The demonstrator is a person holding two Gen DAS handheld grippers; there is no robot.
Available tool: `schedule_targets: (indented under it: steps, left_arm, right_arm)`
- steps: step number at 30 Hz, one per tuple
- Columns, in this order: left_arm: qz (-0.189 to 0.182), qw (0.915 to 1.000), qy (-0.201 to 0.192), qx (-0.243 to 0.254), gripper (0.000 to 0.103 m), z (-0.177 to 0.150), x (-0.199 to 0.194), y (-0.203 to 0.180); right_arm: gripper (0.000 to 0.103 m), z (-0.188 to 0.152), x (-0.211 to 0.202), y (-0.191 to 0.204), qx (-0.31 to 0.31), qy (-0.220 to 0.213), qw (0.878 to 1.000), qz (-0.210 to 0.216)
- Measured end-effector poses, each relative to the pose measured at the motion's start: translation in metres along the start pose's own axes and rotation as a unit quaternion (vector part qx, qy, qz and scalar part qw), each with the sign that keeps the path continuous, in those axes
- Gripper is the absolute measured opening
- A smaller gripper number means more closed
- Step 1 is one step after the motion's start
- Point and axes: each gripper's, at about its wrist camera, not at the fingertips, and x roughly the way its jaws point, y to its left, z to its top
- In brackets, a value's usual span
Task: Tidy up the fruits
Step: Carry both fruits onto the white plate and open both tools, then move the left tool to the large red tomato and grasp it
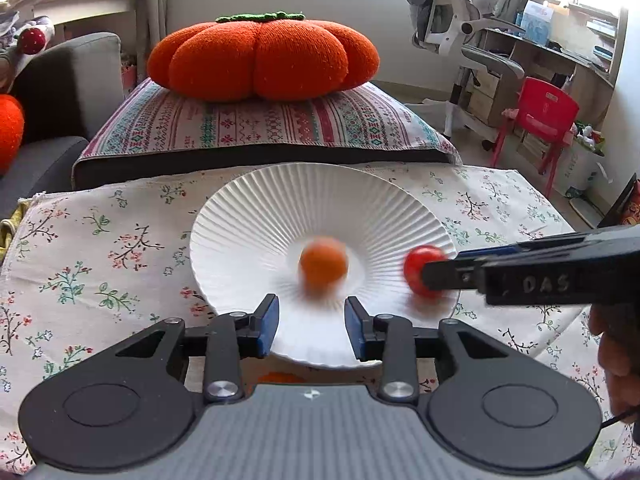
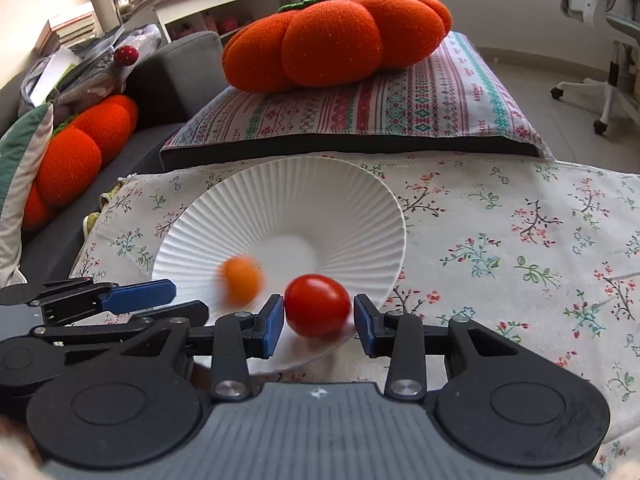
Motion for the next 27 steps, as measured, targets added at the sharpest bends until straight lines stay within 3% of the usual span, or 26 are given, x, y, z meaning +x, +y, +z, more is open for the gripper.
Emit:
schedule_targets:
  steps: [3, 5, 9, 14, 27]
  left_arm:
    - [-0.005, 0.9999, -0.001, -0.012, 0.019, 0.0, -0.007, 0.005]
    - [-0.007, 0.9998, -0.003, -0.017, 0.021, 0.0, -0.012, 0.009]
    - [-0.001, 0.9997, -0.012, -0.02, 0.031, 0.0, -0.024, 0.013]
    - [0.005, 0.9995, -0.011, -0.03, 0.045, -0.004, -0.038, 0.021]
    - [-0.021, 0.9981, -0.019, -0.055, 0.061, -0.018, -0.082, 0.03]
  right_arm:
    - [0.038, 0.005, -0.008, -0.006, 0.015, -0.009, 1.0, 0.003]
    - [0.048, 0.006, -0.015, -0.008, 0.024, -0.018, 1.0, 0.002]
    - [0.054, 0.008, -0.026, -0.005, 0.016, -0.031, 0.999, 0.0]
    - [0.08, 0.009, -0.046, 0.002, -0.022, -0.067, 0.997, -0.027]
    - [0.083, 0.0, -0.081, -0.007, 0.004, -0.074, 0.997, 0.025]
